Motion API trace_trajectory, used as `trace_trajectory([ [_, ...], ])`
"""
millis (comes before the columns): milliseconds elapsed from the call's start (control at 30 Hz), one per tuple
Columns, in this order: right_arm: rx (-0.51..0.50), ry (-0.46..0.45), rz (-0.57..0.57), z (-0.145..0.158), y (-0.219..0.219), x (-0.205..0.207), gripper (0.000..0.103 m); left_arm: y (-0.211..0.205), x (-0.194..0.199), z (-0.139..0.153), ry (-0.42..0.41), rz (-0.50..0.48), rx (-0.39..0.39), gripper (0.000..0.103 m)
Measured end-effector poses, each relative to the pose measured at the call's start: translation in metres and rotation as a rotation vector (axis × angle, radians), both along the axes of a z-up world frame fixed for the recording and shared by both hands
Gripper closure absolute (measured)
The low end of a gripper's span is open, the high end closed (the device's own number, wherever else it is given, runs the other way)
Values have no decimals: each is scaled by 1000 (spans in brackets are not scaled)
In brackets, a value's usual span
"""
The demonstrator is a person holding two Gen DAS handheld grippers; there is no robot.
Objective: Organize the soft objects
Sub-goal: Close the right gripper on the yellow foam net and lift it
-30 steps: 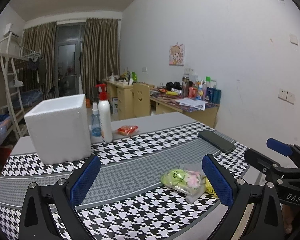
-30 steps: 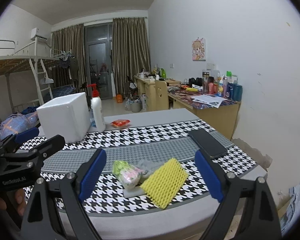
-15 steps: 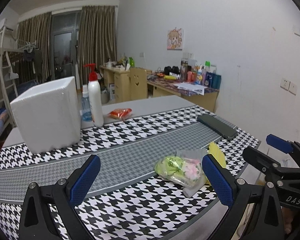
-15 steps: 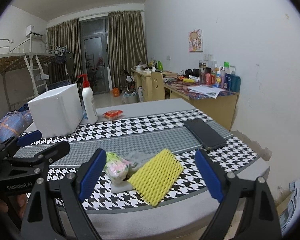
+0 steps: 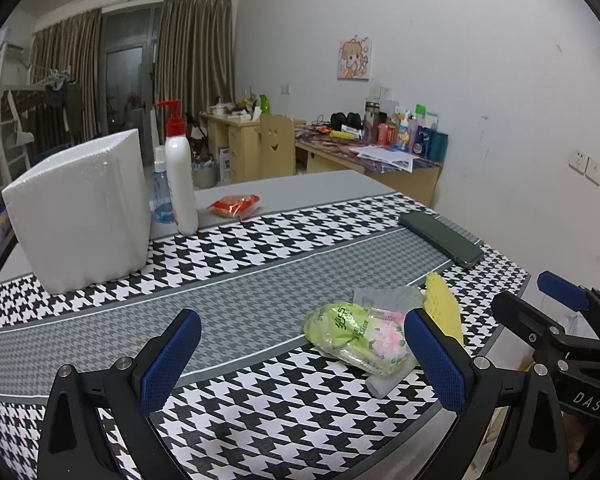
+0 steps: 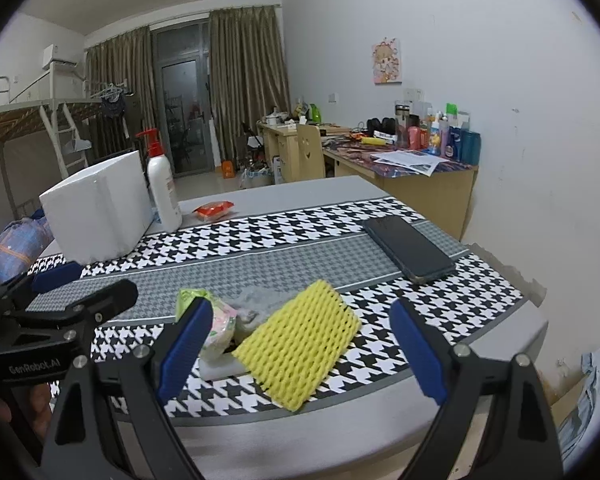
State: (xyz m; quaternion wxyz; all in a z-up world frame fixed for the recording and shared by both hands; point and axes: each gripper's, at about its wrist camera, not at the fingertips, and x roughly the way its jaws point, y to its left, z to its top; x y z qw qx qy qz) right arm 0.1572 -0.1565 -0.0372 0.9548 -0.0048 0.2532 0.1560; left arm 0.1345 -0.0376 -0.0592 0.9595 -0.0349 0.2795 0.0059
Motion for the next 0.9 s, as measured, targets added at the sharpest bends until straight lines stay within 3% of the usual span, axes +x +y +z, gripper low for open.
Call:
trace_trajectory([
  [900,-31,86,15,-27,-7,20,10,-13,33,-28,111,-5,-58,1],
])
